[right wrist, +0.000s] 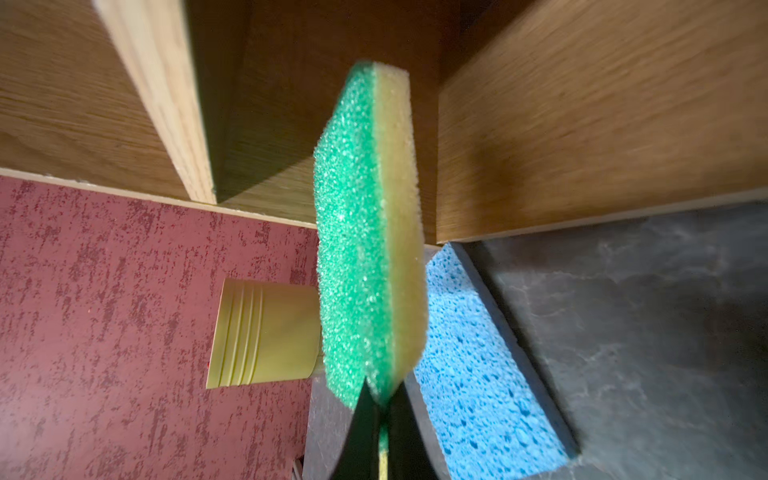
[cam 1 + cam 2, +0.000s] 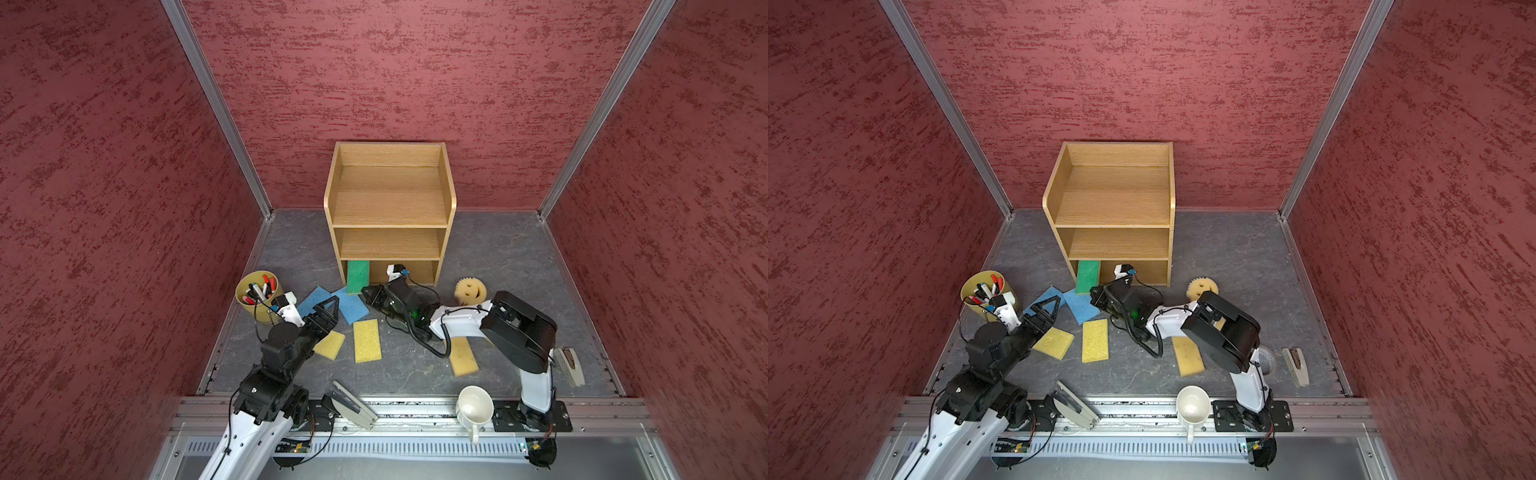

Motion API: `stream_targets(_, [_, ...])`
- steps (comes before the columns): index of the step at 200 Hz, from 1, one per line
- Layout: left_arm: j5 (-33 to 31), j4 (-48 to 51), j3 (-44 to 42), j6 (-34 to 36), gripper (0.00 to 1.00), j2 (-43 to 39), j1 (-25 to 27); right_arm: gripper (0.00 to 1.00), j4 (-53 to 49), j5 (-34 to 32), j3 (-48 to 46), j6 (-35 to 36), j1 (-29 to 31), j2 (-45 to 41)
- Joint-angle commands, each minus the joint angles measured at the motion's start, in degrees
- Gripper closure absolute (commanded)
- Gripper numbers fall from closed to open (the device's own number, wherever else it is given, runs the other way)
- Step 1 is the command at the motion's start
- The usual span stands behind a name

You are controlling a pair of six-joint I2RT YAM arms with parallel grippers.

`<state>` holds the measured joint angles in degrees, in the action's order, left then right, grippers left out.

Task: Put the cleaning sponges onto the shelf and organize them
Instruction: 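Carry the held sponge to the bottom shelf opening with the right gripper, then push the sponge upright into the bottom shelf with the right gripper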

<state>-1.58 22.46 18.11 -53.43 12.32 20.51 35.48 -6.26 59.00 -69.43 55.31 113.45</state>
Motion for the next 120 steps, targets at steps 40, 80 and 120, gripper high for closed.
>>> stream_targets(40, [-0.08,1.09,1.02,2.10,0.12,-0.64,-0.59,1.00,1.85,-9.23,0.50,0.87,-0.02,3.73])
stream_targets(80, [0.12,1.18,0.56,1.71,0.12,-0.86,-0.56,1.00,4.68,-10.01,1.64,0.07,-0.20,6.26])
stream_targets(120, [0.00,1.45,0.37,1.69,0.12,-0.79,-0.65,1.00,4.50,-8.76,3.56,-2.00,-0.86,8.08])
